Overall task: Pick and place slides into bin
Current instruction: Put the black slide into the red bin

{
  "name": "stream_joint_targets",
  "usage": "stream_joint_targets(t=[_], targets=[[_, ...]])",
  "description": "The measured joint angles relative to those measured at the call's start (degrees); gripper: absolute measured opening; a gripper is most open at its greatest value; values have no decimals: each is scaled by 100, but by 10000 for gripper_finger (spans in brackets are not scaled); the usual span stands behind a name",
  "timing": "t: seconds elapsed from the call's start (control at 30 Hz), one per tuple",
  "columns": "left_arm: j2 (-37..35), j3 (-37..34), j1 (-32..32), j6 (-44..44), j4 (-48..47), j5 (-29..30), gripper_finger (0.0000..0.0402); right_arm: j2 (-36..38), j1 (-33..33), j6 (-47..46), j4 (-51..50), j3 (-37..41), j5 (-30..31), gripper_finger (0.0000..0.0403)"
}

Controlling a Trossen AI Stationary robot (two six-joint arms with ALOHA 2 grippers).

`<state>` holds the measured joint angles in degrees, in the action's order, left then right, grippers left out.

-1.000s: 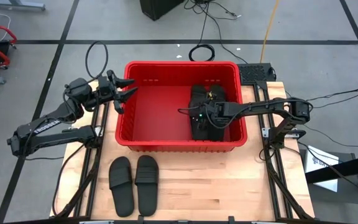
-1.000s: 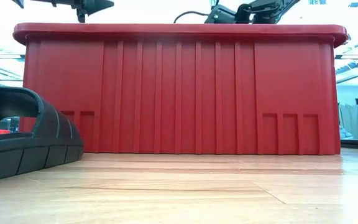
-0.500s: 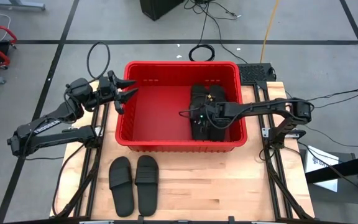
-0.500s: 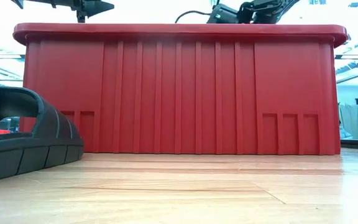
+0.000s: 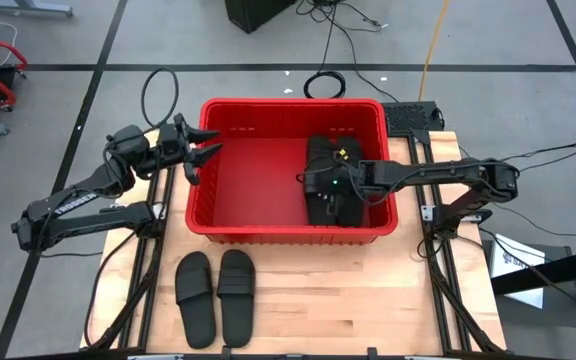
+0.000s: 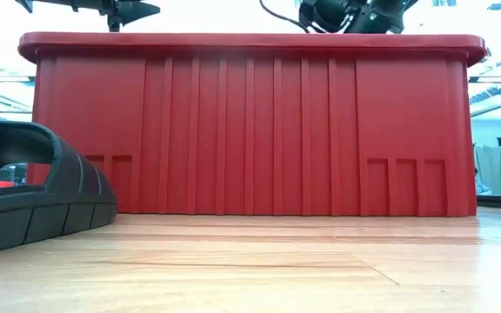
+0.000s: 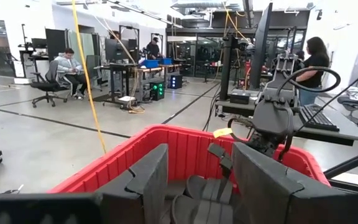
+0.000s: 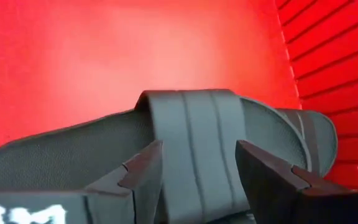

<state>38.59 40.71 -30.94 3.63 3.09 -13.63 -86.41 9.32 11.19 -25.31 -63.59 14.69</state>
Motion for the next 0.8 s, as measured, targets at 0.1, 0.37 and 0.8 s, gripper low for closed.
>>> stream_joint_targets(t=[0.1,0.37,0.8], targets=[[0,0,0,14,-4,-44,179,-4,-2,27,45,-4,0,188],[-123,0,0,155,48,-151,179,48,-2,57,575,-4,8,188],[-571,0,427,137,54,-1170,179,453,-29,45,1958,-13,11,176]])
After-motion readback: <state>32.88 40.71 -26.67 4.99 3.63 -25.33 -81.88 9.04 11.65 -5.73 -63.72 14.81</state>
